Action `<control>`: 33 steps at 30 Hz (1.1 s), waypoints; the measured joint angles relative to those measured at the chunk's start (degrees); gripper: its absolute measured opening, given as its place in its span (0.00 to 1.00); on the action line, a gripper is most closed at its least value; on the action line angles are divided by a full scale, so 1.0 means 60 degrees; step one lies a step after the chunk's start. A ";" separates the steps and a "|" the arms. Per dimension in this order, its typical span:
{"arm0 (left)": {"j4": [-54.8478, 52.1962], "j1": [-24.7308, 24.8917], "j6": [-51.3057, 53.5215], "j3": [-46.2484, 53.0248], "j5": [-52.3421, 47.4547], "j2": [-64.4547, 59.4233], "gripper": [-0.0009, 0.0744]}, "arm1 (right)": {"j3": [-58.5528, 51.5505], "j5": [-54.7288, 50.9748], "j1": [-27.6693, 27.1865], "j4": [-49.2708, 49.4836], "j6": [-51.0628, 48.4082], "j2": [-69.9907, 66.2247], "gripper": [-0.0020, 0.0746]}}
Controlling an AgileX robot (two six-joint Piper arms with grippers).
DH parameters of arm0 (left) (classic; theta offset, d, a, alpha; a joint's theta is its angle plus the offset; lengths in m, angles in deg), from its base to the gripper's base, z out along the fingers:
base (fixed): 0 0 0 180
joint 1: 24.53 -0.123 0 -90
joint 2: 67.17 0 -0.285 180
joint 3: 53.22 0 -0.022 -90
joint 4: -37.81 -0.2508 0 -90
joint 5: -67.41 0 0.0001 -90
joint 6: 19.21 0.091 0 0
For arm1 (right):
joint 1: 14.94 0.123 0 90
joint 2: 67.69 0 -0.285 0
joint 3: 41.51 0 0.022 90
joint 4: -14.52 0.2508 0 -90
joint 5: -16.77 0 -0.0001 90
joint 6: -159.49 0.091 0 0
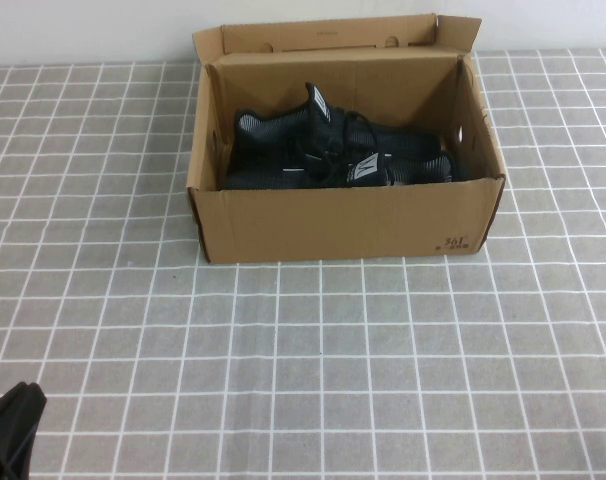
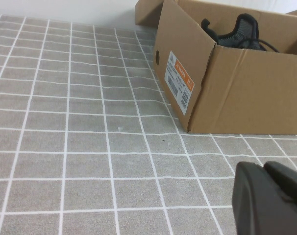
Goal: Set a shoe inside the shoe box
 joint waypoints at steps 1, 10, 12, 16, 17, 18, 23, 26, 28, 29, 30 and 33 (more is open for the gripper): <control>0.0000 0.0000 0.0000 0.0000 0.0000 0.0000 0.01 | 0.0000 0.0000 0.0000 0.0000 0.0000 0.0000 0.00; 0.0000 0.0000 0.0000 0.0000 0.0000 0.0000 0.01 | 0.0000 0.0000 0.0000 0.0000 0.0000 0.0000 0.01; 0.0000 0.0000 0.0000 0.0000 0.0000 0.0000 0.01 | 0.0000 0.0000 0.0000 0.0000 0.0000 0.0000 0.01; -0.0241 0.0000 0.0000 0.0000 0.0000 0.0022 0.01 | 0.0000 0.0000 0.0000 0.0000 0.0000 0.0000 0.00; -0.0609 -0.0022 0.0000 0.0000 0.0000 0.0061 0.01 | 0.0000 0.0000 0.0000 0.0000 0.0000 0.0000 0.00; -0.1067 -0.0088 -0.0057 0.0000 -0.0021 0.0158 0.01 | 0.0000 0.0000 0.0000 0.0000 0.0000 0.0000 0.01; -0.3643 -0.1061 -0.2061 0.0000 -0.0082 0.1232 0.01 | 0.0000 0.0000 0.0000 0.0000 0.0000 0.0000 0.01; -0.5219 -0.1735 -0.3474 0.0000 -0.0262 0.2094 0.01 | 0.0000 0.0000 0.0000 0.0000 0.0000 0.0000 0.01; -0.5638 -0.2030 -0.3907 0.0000 -0.0559 0.2723 0.01 | 0.0000 0.0000 0.0000 0.0000 0.0000 0.0000 0.01; -0.5726 -0.2121 -0.4046 0.0000 -0.0841 0.2951 0.01 | 0.0000 0.0000 0.0000 0.0000 0.0000 0.0000 0.00; -0.5747 -0.2181 -0.4124 0.0000 -0.1160 0.3143 0.01 | 0.0000 0.0000 0.0000 0.0000 0.0000 0.0000 0.00; -0.5747 -0.2226 -0.4215 0.0000 -0.2332 0.3281 0.01 | 0.0000 0.0000 0.0000 0.0000 0.0000 0.0000 0.00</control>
